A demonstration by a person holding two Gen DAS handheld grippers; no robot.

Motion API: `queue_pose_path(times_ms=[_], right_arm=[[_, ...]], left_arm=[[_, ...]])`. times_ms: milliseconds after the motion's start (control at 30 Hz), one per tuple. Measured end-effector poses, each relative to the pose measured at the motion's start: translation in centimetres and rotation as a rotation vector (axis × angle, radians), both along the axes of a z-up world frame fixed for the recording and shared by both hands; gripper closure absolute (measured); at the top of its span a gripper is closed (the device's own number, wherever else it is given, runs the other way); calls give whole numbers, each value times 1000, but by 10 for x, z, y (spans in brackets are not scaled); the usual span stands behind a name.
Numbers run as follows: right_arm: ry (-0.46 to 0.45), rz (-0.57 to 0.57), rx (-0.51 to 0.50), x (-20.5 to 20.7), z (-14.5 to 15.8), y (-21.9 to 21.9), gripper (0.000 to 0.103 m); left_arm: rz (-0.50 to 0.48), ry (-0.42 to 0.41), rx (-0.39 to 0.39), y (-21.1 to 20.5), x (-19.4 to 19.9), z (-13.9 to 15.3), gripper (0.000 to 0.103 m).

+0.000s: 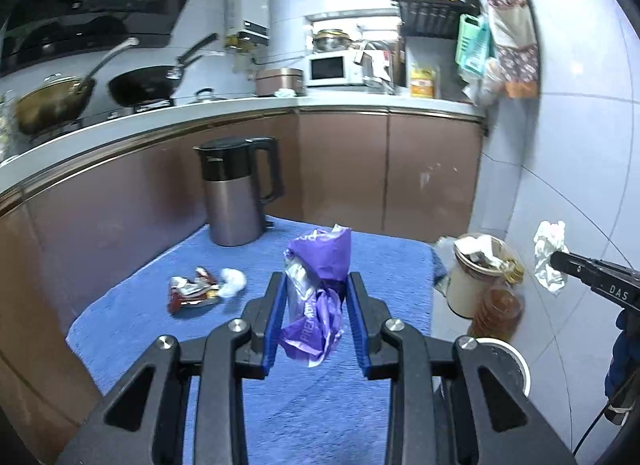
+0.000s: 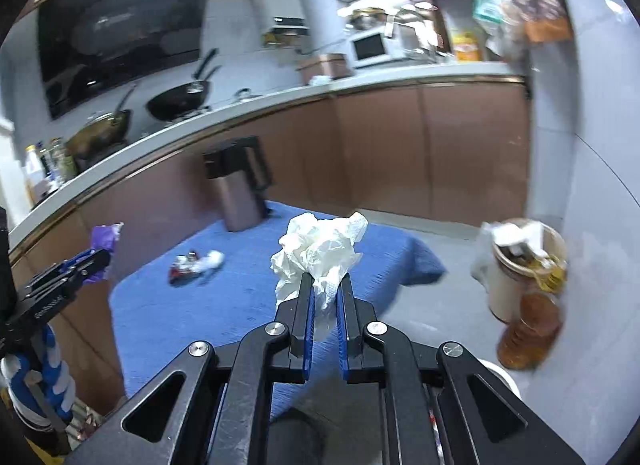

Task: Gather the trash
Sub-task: 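Carry the purple wrapper and tissue over to the trash bin, then open both tools to drop the wrapper and tissue into the bin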

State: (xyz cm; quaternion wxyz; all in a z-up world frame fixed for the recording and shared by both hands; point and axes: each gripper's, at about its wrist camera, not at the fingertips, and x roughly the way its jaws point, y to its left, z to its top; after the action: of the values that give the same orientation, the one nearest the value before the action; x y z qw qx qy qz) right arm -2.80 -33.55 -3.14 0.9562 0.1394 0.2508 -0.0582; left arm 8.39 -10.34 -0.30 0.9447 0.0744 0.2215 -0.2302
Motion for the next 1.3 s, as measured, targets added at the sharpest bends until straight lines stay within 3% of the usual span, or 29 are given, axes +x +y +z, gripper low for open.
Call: queue_pose_path(times_ms=[433,933,1133,1233,1300], right_arm=[[116,-169,70,-17,-55,-61,93],[309,-345,228,-28,-158,-134,93],[354,-375,271,-31,-187,-151,89],[372,-393,296,-32,-198,-157,88],[385,-407,304,-34,-206,-162,82]], left_arm=[[-166,78,90,-87,15,-33,74],[-512,285,264,-241,7,-112,74],[-585,392,279,-280,6,-134,73],[-611,448,259,-291,8,-142,65],[-614,464,243,-296,6,-142,54]])
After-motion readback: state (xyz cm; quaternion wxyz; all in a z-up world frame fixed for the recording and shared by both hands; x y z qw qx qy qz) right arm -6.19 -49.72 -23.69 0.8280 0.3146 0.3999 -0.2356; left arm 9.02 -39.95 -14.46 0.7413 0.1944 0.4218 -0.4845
